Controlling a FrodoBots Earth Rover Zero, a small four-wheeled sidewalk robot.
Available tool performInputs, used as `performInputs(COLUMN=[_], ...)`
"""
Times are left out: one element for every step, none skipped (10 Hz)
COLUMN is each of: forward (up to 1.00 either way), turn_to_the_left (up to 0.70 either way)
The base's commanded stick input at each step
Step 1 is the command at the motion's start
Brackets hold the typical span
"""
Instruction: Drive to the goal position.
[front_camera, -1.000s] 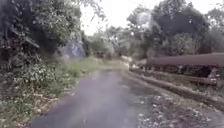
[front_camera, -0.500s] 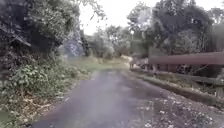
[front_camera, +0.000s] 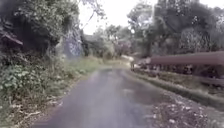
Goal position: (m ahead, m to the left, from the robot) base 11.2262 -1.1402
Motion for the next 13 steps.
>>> performInputs(forward=[0.45,0.45,0.45,0.45,0.45,0.45,0.45,0.45,0.45,0.45,0.45,0.45,0.45], turn_to_the_left=[0.02,0.02,0.02,0.02,0.02,0.02,0.02,0.02,0.02,0.02,0.02,0.02,0.02])
